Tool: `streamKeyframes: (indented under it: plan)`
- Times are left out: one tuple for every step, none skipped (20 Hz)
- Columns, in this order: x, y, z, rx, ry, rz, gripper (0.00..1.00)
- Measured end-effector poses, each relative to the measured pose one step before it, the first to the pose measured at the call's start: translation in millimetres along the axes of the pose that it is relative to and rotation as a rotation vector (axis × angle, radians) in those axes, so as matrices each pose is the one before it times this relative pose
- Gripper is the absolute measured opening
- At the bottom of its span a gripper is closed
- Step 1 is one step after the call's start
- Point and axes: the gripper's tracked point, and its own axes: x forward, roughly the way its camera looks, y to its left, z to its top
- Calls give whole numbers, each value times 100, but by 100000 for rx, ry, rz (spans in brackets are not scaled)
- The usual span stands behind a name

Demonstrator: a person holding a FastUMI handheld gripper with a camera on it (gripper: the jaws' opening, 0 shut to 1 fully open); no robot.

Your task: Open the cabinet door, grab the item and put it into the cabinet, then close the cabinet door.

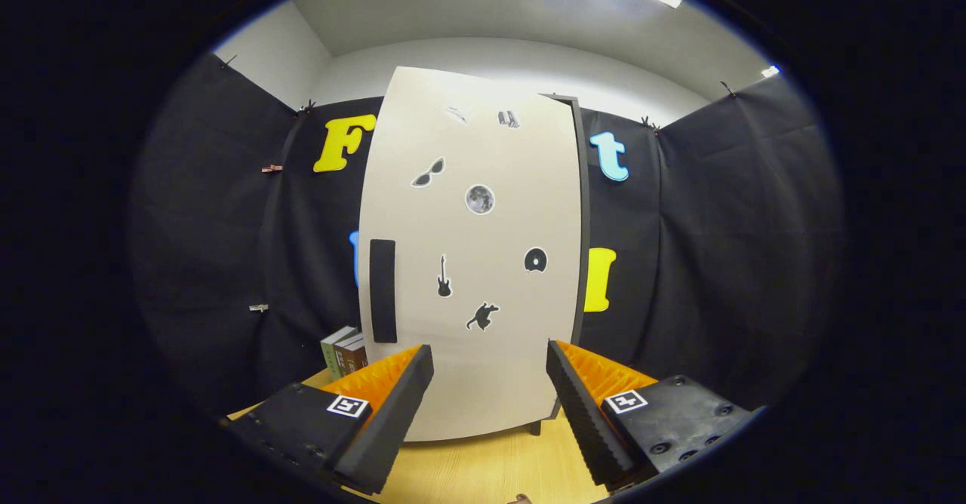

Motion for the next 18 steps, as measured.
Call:
streamKeyframes:
  plan:
    - [-23, -65, -57, -112, 171, 243, 97]
    - [-94, -105, -71, -261, 388, 68, 97]
    - [-92, -206, 6, -184, 169, -113, 97]
    - [-39, -40, 6, 109, -245, -240, 97]
    - [7, -3, 13, 407, 8, -13, 97]
    - [-110, 52, -36, 657, 53, 493, 97]
    - [-94, -57, -44, 652, 162, 146, 97]
    - [28, -103, 56, 393, -59, -239, 97]
    - [31, -41, 62, 337, -62, -120, 97]
    - [-41, 48, 86, 434, -23, 276, 97]
    - [-44, 183, 147, 270, -412, 522, 97]
    - [35, 149, 127, -70, -359, 417, 97]
    - [-30, 73, 3, -442, -146, 20, 97]
    - [-67, -15, 78, -695, -274, 54, 97]
    - [-13, -82, 127, -529, -139, 26, 97]
    - [-130, 69, 86, -108, -232, 104, 97]
    - [-33, 168, 29, 217, 154, 222, 97]
    - [-21, 141, 16, 352, -97, 277, 97]
